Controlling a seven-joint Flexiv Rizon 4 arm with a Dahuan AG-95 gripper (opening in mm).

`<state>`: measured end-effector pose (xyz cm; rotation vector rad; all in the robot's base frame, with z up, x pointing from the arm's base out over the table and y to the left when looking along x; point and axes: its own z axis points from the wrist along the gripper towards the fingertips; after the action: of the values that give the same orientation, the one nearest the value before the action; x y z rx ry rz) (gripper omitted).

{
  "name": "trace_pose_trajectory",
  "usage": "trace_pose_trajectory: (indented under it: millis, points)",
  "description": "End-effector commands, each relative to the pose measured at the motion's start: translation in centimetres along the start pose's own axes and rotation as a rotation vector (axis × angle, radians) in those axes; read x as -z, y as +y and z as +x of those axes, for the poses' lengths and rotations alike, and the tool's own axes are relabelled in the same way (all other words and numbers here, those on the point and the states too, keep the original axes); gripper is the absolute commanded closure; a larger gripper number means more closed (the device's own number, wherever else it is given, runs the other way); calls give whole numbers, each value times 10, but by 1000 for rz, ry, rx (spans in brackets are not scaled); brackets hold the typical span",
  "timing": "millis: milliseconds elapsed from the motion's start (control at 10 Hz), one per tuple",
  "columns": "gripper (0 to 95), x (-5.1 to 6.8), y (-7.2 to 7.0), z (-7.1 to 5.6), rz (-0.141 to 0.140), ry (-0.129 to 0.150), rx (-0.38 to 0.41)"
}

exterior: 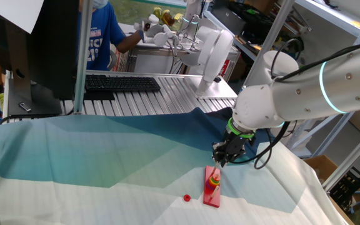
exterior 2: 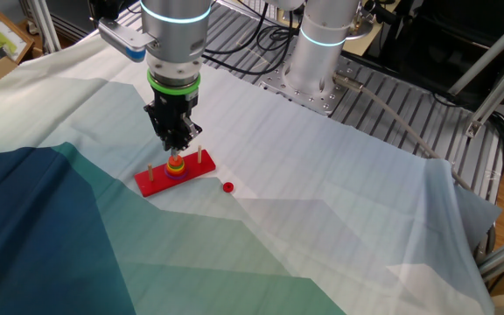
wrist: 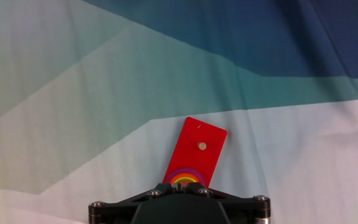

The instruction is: Take out one Hanoi block and throw it aside

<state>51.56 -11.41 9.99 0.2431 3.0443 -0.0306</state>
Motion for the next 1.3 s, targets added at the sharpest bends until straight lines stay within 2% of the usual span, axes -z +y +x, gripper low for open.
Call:
trace_pose_trajectory:
  millis: [100,300,400,600,1300]
  points:
    - [760,-1,0,0,0,-3,-2]
    - [760,-4,0,0,-1,-8,-13]
    - [570,-6,0,0,-3,-13,-16]
    - [570,-9,0,1,-4,-27,-21]
    - [570,-20,-1,2,-14,-29,-25]
